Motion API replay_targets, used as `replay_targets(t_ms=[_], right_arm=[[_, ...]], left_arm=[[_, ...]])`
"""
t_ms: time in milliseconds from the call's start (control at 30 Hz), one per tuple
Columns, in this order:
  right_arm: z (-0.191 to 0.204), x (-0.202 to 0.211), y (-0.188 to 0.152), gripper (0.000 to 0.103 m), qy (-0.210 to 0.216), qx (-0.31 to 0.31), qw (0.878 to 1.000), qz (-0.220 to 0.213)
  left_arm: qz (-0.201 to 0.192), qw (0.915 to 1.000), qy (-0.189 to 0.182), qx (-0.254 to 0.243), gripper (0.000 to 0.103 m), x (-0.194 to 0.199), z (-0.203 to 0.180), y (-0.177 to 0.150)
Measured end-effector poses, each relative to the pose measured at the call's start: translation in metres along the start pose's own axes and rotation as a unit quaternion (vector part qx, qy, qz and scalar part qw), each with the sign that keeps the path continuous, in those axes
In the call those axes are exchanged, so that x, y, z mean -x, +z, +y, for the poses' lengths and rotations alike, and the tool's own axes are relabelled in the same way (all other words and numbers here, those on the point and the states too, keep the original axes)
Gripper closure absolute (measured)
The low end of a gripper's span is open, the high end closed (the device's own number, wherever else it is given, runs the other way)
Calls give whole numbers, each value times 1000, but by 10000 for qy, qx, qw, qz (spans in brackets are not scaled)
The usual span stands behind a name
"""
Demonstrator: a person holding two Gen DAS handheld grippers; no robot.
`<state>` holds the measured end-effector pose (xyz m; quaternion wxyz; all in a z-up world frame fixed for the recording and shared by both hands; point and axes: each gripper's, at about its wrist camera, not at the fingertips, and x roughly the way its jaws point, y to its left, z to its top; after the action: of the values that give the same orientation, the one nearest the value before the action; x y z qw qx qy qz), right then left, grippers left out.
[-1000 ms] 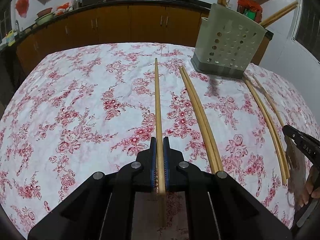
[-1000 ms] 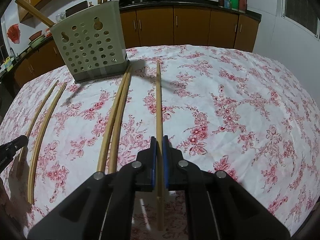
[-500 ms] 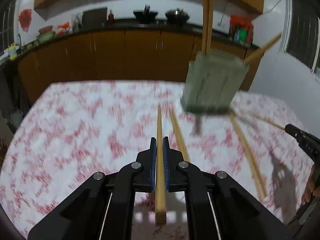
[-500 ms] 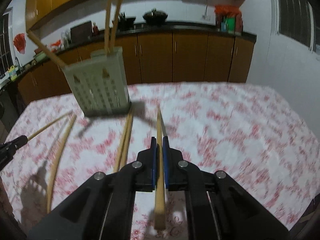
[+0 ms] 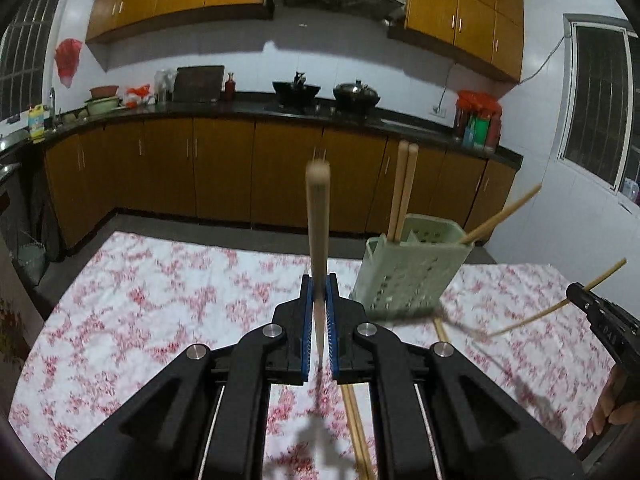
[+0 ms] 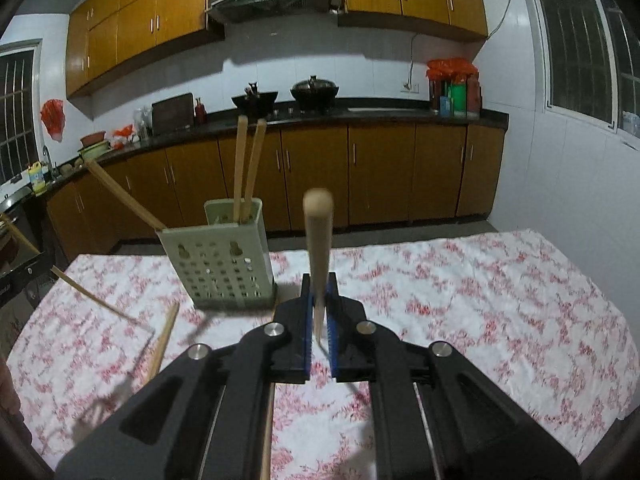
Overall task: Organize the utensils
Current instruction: 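Raise both held chopsticks upright over the green holder and lower them in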
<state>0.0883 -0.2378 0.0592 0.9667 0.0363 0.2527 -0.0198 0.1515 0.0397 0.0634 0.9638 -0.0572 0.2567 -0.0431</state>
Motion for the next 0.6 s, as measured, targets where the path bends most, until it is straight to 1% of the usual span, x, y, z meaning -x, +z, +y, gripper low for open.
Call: replay_targets(t_ms=[367, 500, 600], right_arm=[[2, 12, 20, 95, 132, -31, 9997, -219], [3, 20, 30, 95, 303, -78, 9991, -298], [2, 31, 43, 95, 550, -185, 9974, -424]], left_arm=[[-311, 9994, -155, -17, 96, 13, -10, 19], [-421, 9987, -279, 35, 96, 20, -14, 27], [-547, 9975, -432, 83, 96, 27, -19, 35]])
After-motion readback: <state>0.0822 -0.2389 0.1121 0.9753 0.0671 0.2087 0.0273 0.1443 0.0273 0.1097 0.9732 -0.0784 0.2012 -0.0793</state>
